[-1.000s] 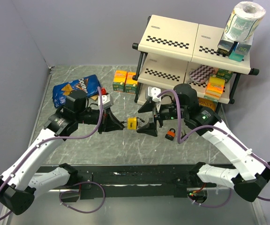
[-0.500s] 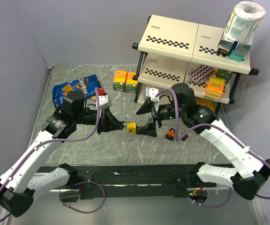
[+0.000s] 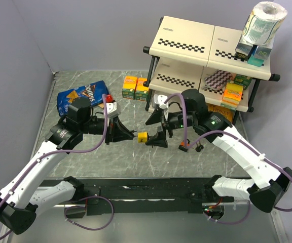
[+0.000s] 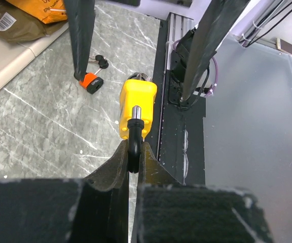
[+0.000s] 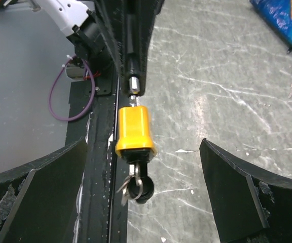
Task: Lock with the key
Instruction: Lock the lock.
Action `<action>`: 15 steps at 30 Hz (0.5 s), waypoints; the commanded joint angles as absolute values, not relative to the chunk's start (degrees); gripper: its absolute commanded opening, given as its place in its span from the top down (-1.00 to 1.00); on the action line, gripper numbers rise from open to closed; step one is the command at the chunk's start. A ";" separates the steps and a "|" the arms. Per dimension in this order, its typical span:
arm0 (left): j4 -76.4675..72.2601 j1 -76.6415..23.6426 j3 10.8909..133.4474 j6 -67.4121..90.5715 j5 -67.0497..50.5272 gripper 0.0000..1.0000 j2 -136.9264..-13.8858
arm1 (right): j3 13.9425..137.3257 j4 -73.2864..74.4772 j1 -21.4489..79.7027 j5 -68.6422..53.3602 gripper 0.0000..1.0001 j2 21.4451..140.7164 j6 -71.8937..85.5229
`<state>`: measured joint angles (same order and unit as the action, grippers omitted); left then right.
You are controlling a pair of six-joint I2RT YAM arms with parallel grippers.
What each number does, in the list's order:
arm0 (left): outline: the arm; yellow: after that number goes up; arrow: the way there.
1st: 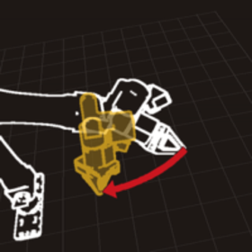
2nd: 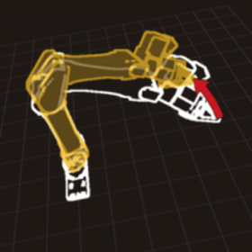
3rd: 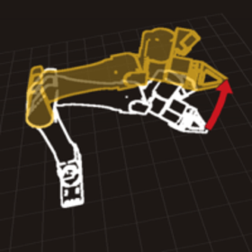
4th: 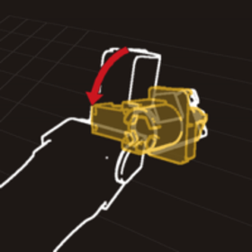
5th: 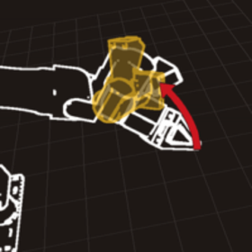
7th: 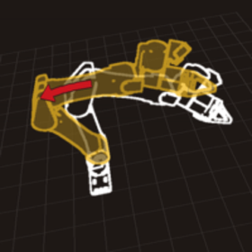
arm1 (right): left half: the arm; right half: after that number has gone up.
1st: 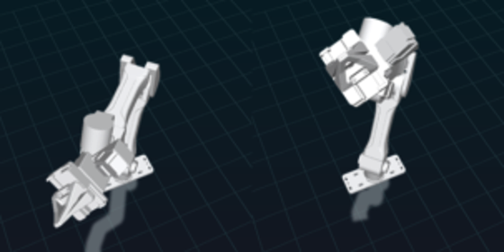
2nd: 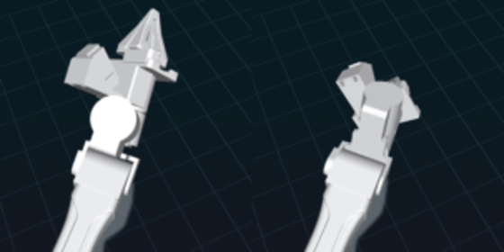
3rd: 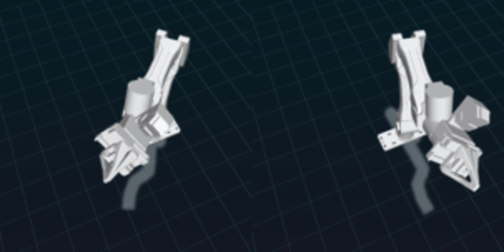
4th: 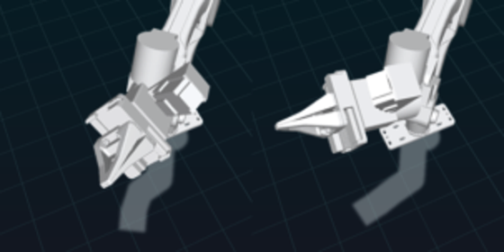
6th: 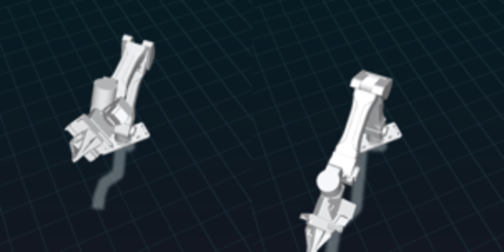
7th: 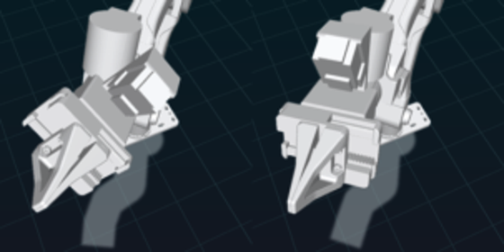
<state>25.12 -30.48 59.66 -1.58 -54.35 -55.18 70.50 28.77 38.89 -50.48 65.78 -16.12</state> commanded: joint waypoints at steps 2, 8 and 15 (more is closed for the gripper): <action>20.04 -30.59 61.35 -0.35 -57.30 0.98 -53.70 | 72.86 27.51 40.17 -51.94 -0.96 66.88 -16.79; 18.46 -30.59 61.08 2.46 -57.92 0.98 -53.62 | 72.77 26.89 41.40 -50.36 -0.73 68.29 -17.67; 17.23 -30.59 60.38 3.87 -57.83 0.98 -53.52 | 73.56 27.86 42.71 -50.80 -0.05 69.78 -19.16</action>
